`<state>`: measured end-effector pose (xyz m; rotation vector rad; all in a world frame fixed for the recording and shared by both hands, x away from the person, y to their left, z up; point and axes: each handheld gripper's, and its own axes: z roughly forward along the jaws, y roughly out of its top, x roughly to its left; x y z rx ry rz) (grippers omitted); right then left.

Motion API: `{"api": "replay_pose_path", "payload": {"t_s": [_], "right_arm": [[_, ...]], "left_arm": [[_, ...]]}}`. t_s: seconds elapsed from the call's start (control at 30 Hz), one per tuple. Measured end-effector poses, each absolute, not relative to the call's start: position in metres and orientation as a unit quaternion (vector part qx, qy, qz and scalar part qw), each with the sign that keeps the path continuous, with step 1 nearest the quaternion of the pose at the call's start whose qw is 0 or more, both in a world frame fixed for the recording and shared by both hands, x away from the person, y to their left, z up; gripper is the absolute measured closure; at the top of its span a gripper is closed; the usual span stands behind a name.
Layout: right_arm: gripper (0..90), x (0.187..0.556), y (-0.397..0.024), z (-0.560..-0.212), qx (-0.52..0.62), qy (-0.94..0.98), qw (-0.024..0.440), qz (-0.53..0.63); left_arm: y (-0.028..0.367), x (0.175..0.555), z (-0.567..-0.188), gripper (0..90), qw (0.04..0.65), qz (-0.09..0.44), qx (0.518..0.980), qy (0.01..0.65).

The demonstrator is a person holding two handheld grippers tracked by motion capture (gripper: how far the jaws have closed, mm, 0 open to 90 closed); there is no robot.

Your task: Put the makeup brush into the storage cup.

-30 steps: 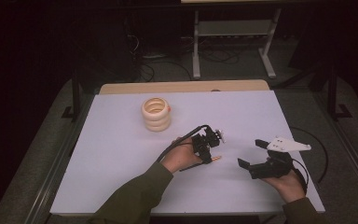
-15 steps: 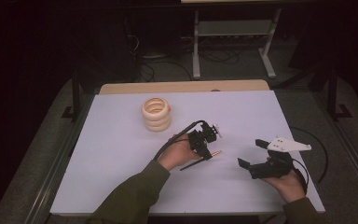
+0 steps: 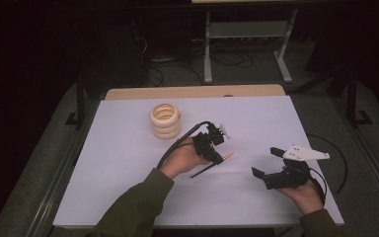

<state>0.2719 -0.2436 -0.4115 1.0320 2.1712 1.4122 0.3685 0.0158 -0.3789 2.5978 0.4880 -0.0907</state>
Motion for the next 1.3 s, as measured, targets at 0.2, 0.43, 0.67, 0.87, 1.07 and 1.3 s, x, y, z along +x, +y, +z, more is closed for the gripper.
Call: {"api": "replay_pose_path", "payload": {"t_s": [0.2, 0.43, 0.67, 0.87, 1.07, 1.3], "right_arm": [[0.0, 0.272, -0.244, -0.411, 0.365, 0.766, 0.176, 0.499], [0.0, 0.272, -0.243, -0.411, 0.364, 0.768, 0.176, 0.498], [0.0, 0.272, -0.243, -0.412, 0.365, 0.767, 0.177, 0.498], [0.0, 0.272, -0.243, -0.412, 0.365, 0.767, 0.177, 0.497], [0.0, 0.272, -0.243, -0.412, 0.365, 0.767, 0.176, 0.497], [0.0, 0.272, -0.243, -0.412, 0.364, 0.768, 0.175, 0.497]], "left_arm": [[0.025, 0.368, -0.375, 84.4, 0.266, -0.042, 0.946, 0.181], [0.038, 0.369, -0.368, 84.4, 0.284, -0.044, 0.941, 0.178], [0.052, 0.369, -0.363, 84.4, 0.311, -0.045, 0.932, 0.181], [0.061, 0.367, -0.361, 84.4, 0.338, -0.051, 0.922, 0.184], [0.069, 0.365, -0.358, 84.3, 0.358, -0.046, 0.914, 0.182], [0.081, 0.365, -0.355, 84.3, 0.388, -0.038, 0.904, 0.173]]}}
